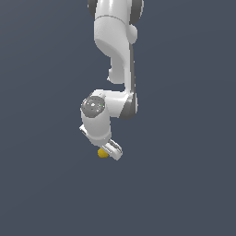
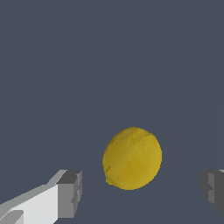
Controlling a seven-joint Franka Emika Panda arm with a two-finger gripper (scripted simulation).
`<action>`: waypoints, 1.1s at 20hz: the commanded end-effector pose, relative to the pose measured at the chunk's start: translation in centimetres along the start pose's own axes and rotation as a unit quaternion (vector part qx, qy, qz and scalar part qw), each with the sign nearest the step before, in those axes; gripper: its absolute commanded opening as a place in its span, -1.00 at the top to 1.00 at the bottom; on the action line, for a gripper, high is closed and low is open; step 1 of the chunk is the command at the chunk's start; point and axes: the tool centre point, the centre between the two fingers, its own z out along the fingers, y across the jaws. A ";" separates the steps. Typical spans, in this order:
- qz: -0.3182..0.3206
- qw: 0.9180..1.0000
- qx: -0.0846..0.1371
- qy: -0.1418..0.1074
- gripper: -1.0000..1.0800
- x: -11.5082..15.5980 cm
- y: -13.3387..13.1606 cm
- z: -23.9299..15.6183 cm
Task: Pick up the object and move it to a goal position.
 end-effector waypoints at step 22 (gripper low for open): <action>0.003 1.000 0.000 0.000 1.00 0.1 0.1 4.8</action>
